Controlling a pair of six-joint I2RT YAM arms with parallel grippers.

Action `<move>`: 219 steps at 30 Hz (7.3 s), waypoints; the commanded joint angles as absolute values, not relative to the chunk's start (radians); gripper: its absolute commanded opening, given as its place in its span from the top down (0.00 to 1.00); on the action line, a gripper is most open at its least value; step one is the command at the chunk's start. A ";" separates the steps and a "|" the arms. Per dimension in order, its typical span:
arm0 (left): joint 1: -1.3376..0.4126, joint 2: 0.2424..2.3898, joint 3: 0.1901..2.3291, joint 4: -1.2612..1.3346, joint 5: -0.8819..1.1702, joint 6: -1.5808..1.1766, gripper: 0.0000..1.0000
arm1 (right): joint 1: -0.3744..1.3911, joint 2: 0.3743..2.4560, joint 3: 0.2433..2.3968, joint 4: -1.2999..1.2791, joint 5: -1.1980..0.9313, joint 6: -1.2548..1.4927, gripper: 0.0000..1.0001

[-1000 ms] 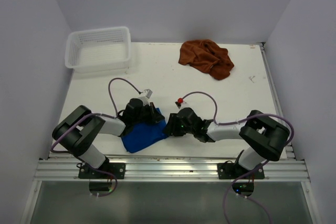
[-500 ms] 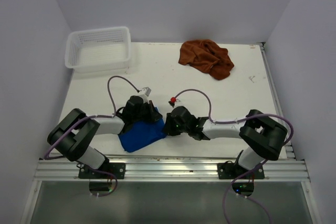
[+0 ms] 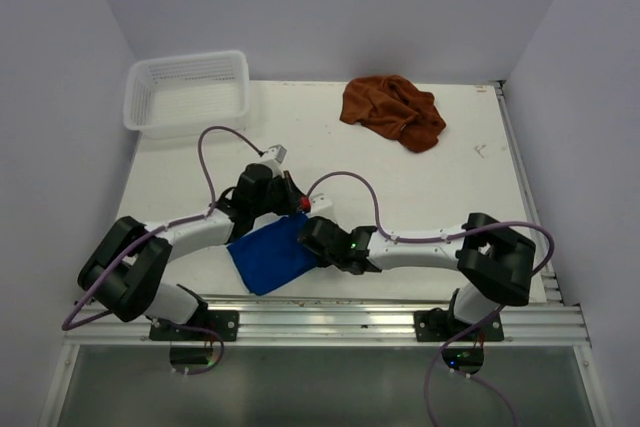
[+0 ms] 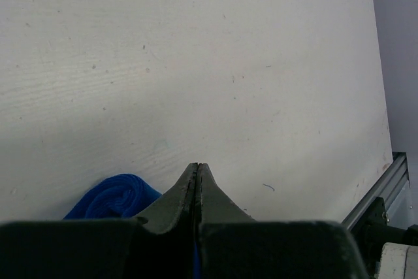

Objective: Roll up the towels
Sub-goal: Roll the towel

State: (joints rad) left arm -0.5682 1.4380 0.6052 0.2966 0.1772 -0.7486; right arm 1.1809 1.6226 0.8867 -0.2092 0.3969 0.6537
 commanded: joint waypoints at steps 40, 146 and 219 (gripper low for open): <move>-0.558 1.046 0.479 0.146 0.074 -0.880 1.00 | 1.367 1.907 1.218 -0.531 0.882 0.442 1.00; -0.525 1.451 0.321 0.564 0.075 -0.828 1.00 | 0.864 1.457 0.631 0.247 -0.049 0.865 0.36; -0.546 1.273 0.597 0.259 0.104 -0.830 1.00 | 1.255 1.569 0.903 -0.274 0.724 0.568 1.00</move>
State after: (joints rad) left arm -0.5316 1.2842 0.5705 0.2539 0.0799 -0.8268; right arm 1.2304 1.5440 0.8387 -0.2161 0.5976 0.5953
